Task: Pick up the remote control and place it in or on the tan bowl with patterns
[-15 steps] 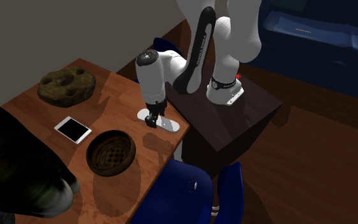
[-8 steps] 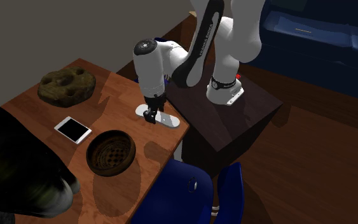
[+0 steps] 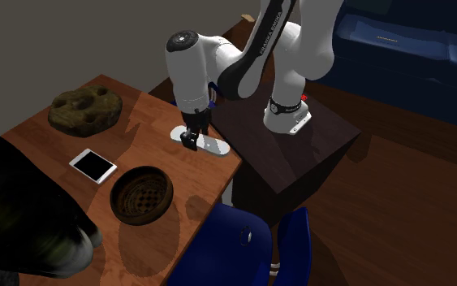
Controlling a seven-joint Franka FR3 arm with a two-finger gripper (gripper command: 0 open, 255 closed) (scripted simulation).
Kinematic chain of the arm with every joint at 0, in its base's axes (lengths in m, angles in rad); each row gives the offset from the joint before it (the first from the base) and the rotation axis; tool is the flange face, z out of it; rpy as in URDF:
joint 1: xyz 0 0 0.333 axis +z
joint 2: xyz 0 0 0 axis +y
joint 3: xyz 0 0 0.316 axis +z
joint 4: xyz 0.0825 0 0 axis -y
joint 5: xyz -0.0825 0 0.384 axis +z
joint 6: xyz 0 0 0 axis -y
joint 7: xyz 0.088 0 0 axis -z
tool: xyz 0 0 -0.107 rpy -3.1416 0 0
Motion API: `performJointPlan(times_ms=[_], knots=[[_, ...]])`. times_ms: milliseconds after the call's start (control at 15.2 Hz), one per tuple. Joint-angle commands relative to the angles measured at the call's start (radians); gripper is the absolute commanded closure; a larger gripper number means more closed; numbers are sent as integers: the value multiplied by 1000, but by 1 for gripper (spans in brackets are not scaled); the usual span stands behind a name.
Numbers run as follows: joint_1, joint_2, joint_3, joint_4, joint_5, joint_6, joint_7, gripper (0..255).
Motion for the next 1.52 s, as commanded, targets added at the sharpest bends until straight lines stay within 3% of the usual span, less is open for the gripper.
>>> performJointPlan(times_ms=[0,264,858,1452], knots=[[3,-31,-2,7,6,-38,-5,255],[6,-74,-7,22,13,-96,-11,255],[-8,260,23,406,-79,-151,80,255],[30,580,17,861,-157,-296,142,255]])
